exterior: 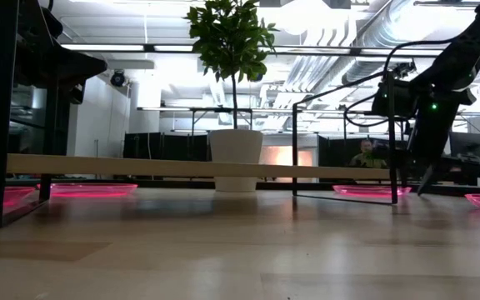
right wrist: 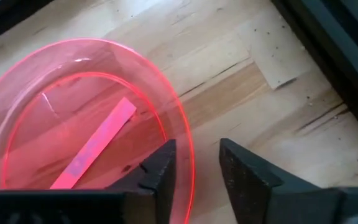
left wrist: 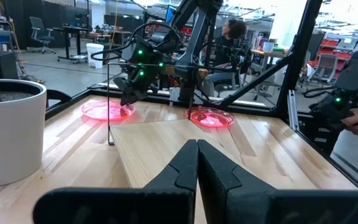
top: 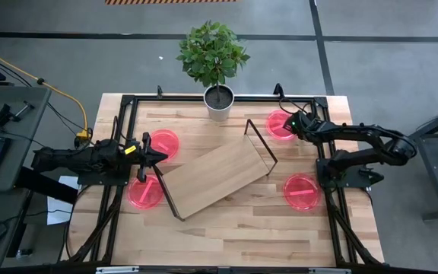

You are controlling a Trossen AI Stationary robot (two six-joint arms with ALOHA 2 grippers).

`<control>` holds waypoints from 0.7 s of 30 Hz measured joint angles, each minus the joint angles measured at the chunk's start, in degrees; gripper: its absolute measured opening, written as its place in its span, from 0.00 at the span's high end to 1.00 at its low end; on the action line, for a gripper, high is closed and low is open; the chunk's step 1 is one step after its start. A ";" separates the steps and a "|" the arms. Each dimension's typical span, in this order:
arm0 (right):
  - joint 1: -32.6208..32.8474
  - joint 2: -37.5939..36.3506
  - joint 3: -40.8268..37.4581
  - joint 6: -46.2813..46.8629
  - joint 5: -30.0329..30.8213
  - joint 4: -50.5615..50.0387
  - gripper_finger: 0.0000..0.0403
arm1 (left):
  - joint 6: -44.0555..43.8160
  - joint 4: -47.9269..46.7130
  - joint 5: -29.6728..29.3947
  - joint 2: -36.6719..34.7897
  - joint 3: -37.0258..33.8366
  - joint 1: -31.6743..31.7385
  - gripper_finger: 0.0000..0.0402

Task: Place and stack plates onto a shelf
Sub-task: Put the pink plate on the shelf

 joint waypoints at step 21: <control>-0.04 -6.71 0.84 -6.45 3.37 2.60 1.00 | -0.01 -0.01 0.00 0.01 -0.02 0.00 1.00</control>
